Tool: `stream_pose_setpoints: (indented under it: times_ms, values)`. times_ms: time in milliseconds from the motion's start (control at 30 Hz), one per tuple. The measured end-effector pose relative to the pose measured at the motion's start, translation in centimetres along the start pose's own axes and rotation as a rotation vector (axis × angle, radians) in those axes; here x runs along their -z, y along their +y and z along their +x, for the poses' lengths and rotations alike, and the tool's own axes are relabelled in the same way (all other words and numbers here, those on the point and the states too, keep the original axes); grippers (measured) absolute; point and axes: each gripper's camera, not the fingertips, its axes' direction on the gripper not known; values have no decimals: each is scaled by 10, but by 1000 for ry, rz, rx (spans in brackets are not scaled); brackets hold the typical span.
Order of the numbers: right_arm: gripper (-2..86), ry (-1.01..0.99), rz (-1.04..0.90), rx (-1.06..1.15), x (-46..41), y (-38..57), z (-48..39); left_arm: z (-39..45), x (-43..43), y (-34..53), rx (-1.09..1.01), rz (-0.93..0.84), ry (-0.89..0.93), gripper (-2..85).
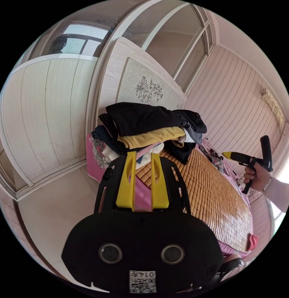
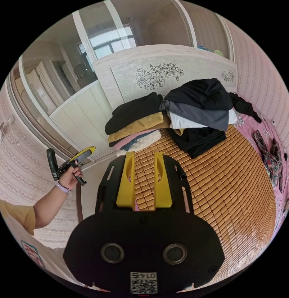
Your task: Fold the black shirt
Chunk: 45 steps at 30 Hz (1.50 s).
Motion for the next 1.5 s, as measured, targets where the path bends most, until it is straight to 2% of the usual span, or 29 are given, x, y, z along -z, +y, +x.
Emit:
stream_pose_setpoints:
  times_ms: [233,400,467,567,667,833,1033,1100,1200,1267,1333,1400,1467,1500]
  values:
    - [117,-32,-45,-25,-96,-93,-7,-15,-42,-66,-11,20,-38,79]
    - [110,149,25,123,-149,-150,-32,-20,-68,-98,-25,-26,-84,84]
    - [106,195,-15,162,-172,-163,-40,-21,-86,-106,-16,-86,-91,74]
    - [98,258,-38,193,-191,-176,-51,-16,-97,-110,-51,-85,-134,44]
    - [67,306,-42,254,-190,-178,-62,-4,-96,-114,-119,-93,-196,14]
    - [17,249,-7,318,-163,-174,-63,1,-74,-122,-59,-51,-95,-5]
    - [5,210,138,293,-66,-160,-52,64,0,-142,-258,159,-54,-7]
    - [5,195,203,284,-10,-127,-34,88,24,-138,-303,207,35,-7]
    - [11,212,187,217,47,-52,13,137,41,-106,-335,170,328,-7]
    - [21,252,127,124,70,10,51,184,24,-59,-298,6,598,-7]
    - [30,340,31,28,85,85,86,225,-2,-11,-301,-169,699,-7]
    - [43,516,-122,-95,98,195,116,259,-32,40,-297,-346,739,-6]
    - [52,541,-215,-212,108,271,124,290,-64,95,-278,-575,837,-5]
    - [53,519,-264,-282,114,314,124,296,-70,104,-284,-615,848,-5]
